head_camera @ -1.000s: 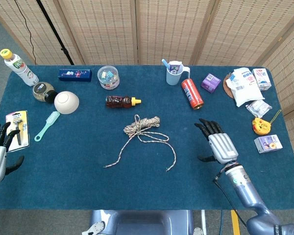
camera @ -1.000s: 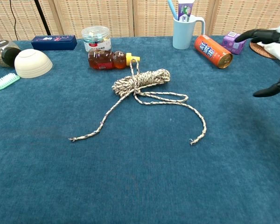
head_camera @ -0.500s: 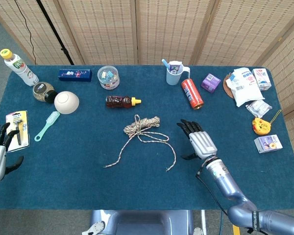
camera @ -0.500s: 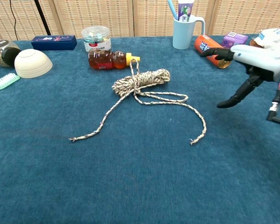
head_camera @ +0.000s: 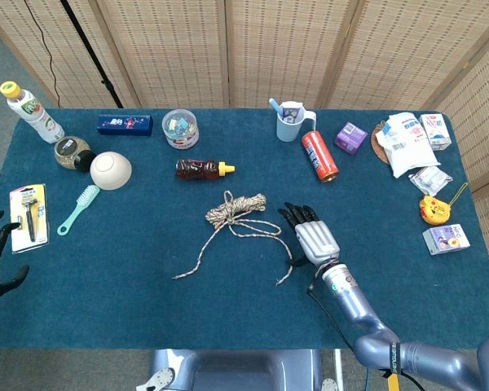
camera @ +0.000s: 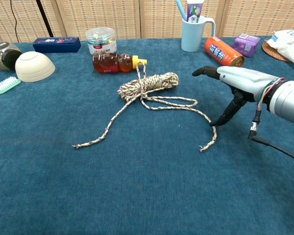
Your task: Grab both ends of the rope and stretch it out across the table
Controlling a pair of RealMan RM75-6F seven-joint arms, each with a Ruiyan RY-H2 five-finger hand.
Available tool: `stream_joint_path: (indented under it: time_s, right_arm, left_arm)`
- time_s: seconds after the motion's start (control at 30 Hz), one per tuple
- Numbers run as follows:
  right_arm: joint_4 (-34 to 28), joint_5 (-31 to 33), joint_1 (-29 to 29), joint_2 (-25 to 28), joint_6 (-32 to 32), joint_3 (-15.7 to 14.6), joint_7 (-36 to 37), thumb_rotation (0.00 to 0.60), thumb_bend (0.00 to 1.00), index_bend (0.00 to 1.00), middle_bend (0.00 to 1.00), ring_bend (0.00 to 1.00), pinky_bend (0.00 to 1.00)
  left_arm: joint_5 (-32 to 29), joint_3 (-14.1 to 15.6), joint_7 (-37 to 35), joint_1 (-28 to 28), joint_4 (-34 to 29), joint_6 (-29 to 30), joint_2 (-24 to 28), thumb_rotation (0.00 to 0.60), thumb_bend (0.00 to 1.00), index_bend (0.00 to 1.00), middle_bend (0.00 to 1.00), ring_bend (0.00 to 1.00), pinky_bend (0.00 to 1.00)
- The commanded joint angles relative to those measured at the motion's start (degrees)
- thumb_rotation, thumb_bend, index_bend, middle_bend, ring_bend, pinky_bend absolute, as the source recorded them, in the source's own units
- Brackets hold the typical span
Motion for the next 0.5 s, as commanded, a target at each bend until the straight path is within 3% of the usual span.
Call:
stream_joint_path:
  time_s: [0.03,0.5]
  right_arm:
    - [0.5,0.5,0.3,-0.8,0.2,-0.2,-0.6,0.6,0.08,0.02,0.0,0.0,0.0]
    - [3.1,1.9,0.1,-2.7,1.1,-1.7,-2.7,0.6,0.08,0.01,0.0,0.0,0.0]
  left_arm:
    - [0.1,0.1,-0.2,0.1,0.0,0.1,0.1,0.6,0.22,0.21,0.09,0.03,0.0]
    - [0.9,0.6,-1.3,0.5,0.3,0.7,0.3,0.6,0.22,0.21,0.09,0.03,0.0]
